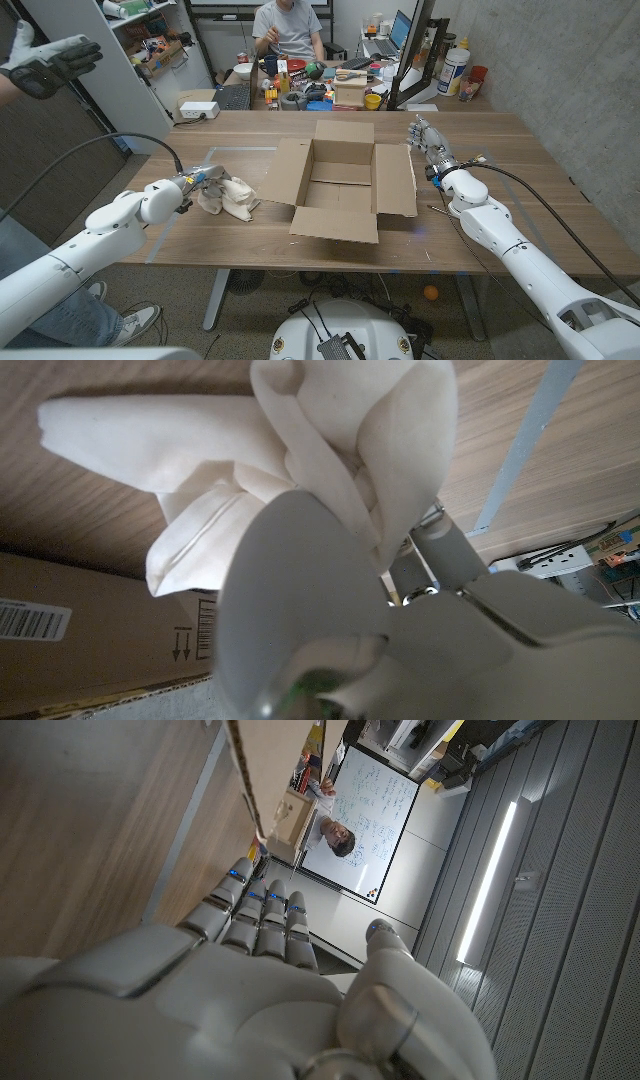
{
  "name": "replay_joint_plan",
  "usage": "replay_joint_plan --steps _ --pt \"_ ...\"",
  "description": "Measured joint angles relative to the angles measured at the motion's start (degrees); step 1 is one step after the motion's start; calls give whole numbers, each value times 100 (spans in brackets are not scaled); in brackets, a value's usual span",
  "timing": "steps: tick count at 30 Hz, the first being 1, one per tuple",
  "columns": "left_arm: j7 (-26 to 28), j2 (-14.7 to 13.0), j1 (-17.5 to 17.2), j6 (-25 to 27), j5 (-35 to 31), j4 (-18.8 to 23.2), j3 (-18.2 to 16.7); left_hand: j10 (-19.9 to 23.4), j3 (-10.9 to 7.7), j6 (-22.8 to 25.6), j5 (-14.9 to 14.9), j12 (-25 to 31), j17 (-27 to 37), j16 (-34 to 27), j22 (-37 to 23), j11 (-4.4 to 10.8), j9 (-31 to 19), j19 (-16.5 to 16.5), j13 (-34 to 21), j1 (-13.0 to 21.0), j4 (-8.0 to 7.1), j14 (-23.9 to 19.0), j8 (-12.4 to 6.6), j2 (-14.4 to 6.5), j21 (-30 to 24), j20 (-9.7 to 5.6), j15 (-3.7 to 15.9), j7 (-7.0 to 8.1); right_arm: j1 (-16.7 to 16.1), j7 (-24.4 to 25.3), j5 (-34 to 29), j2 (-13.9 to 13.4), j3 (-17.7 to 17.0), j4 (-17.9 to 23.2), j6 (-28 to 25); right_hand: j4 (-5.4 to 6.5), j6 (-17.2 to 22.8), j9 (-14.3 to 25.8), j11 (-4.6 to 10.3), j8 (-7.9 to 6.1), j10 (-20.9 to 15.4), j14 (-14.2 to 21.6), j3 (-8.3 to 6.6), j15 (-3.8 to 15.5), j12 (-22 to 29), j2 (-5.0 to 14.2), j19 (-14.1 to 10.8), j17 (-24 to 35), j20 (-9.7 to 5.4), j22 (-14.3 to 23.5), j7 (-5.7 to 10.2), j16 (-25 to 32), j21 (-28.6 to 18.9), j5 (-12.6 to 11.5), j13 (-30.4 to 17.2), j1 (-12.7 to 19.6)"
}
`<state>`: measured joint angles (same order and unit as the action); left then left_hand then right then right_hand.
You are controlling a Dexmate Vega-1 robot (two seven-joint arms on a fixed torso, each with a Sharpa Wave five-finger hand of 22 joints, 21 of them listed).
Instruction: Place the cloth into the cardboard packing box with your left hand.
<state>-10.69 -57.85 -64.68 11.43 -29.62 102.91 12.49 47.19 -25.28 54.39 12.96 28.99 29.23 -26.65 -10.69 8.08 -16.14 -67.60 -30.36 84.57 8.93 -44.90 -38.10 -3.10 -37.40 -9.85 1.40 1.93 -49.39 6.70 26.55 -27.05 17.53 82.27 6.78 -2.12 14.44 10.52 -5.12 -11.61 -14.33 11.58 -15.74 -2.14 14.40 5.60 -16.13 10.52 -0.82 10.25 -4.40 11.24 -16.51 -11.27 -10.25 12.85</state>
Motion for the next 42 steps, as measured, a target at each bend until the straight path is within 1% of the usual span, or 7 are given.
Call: replay_joint_plan --steps 3,11,16,17,33,40,42 --pt "-14 -15 -33 64 4 103 -29 10 0 134 24 7 11 -7 1 -10 18 10 -15 16 0 -102 0 15 -10 -10 -101 -132 -40 -5 14 -6 -20 37 26 0 0 0 0 3 0 0 0 0 -22 0 -2 0 -2 0 0 0 0 0 0 0" --pt "22 -127 -188 284 -150 758 -291 8 -1 134 44 48 12 -6 4 -11 19 125 -155 16 -1 -195 -27 16 -43 -18 -193 -133 -243 -6 111 -73 -137 200 168 0 0 0 0 3 0 21 0 -21 -22 0 -21 0 -21 0 0 0 22 0 0 0" --pt "3 -154 -233 449 -233 921 -371 7 -10 135 44 63 12 -5 5 -12 17 137 -213 22 8 -205 -48 23 -48 -6 -203 -133 -361 -4 134 -131 -212 310 193 0 0 0 -32 3 -31 21 0 -21 -22 0 -20 0 -21 0 0 0 22 0 0 0" --pt "-14 -191 -347 496 -250 1237 -557 6 -39 164 44 66 12 -5 5 -12 15 145 -218 22 0 -205 -49 23 -49 2 -203 -162 -376 2 183 -139 -222 323 228 0 0 0 -31 3 -31 21 0 -21 -22 0 -21 0 -21 0 0 0 22 0 0 0" --pt "-273 -251 -954 1038 -533 2243 -1451 17 -73 205 84 73 15 52 4 0 20 196 -387 34 -10 -225 -69 42 -71 52 -223 -201 -511 -46 349 -255 -379 402 332 0 31 0 -31 3 -31 20 0 -20 -43 0 -20 0 -21 0 -31 1 21 0 0 0" --pt "-327 -186 -1023 1077 -669 2535 -1702 17 -112 206 84 113 16 75 2 0 20 227 -458 12 -17 -276 -90 64 -76 83 -274 -201 -542 -96 393 -296 -450 392 442 0 62 0 -10 3 -52 20 0 -20 -43 0 -20 0 -21 0 0 1 44 0 0 0" --pt "-333 -139 -891 1065 -713 2643 -1708 17 -129 206 84 113 17 76 2 0 20 227 -468 5 -17 -276 -90 71 -94 84 -274 -201 -572 -107 410 -318 -477 402 477 0 62 0 -10 3 -52 20 0 -20 -43 0 -20 0 -21 0 0 1 44 0 0 0"
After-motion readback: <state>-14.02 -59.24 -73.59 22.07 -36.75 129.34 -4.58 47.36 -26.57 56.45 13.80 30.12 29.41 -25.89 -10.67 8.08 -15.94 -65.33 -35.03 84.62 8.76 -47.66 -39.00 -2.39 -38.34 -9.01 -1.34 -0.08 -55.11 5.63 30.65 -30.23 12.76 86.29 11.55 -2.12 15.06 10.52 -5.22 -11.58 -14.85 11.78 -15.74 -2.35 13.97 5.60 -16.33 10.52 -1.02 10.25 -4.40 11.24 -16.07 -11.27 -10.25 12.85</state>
